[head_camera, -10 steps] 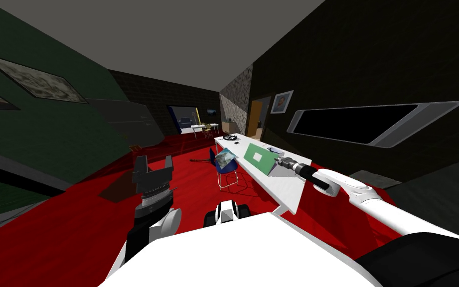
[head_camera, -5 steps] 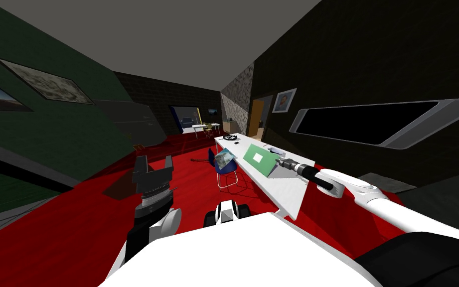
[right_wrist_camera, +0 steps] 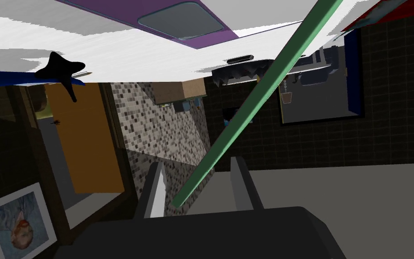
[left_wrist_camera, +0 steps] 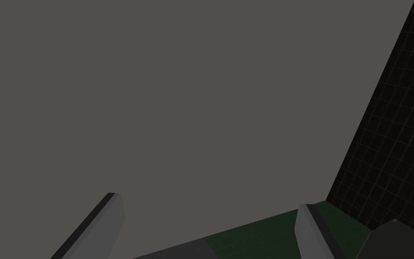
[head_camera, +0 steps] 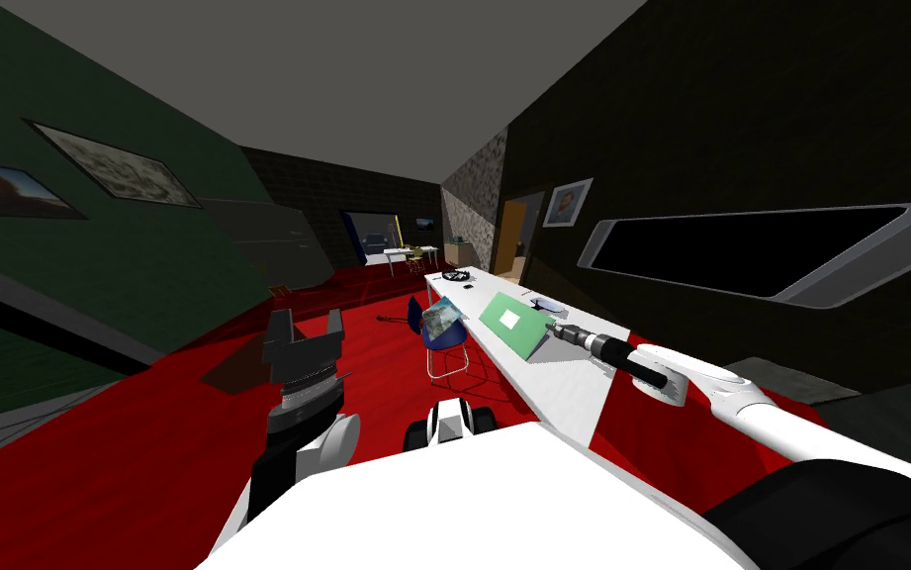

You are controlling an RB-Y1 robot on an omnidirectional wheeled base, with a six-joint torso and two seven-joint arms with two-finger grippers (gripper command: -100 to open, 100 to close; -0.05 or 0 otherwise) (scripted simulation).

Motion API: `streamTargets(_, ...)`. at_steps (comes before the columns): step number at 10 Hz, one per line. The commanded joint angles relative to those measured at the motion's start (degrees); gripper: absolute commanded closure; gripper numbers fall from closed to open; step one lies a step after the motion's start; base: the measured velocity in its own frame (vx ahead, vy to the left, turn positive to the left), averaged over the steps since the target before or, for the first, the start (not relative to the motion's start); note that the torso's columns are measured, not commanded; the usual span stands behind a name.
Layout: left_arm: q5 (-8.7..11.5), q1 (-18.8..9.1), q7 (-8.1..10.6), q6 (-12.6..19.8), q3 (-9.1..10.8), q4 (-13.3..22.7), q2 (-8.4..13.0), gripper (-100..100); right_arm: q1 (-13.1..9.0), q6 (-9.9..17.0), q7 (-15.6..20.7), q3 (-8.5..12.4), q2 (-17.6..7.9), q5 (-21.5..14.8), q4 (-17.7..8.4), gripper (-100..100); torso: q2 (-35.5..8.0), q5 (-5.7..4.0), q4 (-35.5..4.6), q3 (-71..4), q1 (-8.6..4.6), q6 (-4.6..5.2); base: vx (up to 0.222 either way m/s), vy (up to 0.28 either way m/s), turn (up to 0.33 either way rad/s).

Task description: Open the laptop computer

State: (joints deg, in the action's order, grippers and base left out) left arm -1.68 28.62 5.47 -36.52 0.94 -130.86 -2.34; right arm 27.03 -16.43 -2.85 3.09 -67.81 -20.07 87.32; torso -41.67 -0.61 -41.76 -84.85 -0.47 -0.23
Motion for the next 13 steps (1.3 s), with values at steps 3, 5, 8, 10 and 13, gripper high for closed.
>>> streamTargets(3,0.0,0.0,0.0,0.0,0.0,0.0,0.0,0,2.89,-1.69,-4.88,-2.74,-0.43,2.92,0.29,100,-0.11,0.08,-0.01,0.1,0.31,0.01,0.048,-0.1,0.04)
streamTargets(5,0.0,0.0,0.0,0.0,-0.01,0.0,-0.01,0,3.09,-1.59,-5.81,-2.14,-0.78,3.68,0.54,100,-0.21,0.23,-0.09,0.14,0.51,0.0,0.021,-0.042,0.014)
streamTargets(8,0.0,0.0,0.0,0.0,-0.01,0.0,-0.01,0,4.77,-1.33,-9.21,-0.39,-5.62,5.13,3.43,-100,-0.58,0.65,-0.5,0.27,0.63,0.2,0.014,0.006,-0.093)
streamTargets(10,0.0,0.0,0.0,0.0,-0.01,0.0,-0.01,0,5.42,-1.14,-10.41,0.32,-7.56,5.63,4.62,-100,-0.65,0.61,-0.54,0.31,0.49,0.23,0.017,0.015,-0.087)
streamTargets(13,0.0,0.0,0.0,0.0,-0.01,0.0,-0.01,0,6.02,-1.01,-11.49,1.01,-9.48,6.13,5.7,-100,-0.62,0.6,-0.53,0.29,0.45,0.24,0.009,0.008,-0.06)
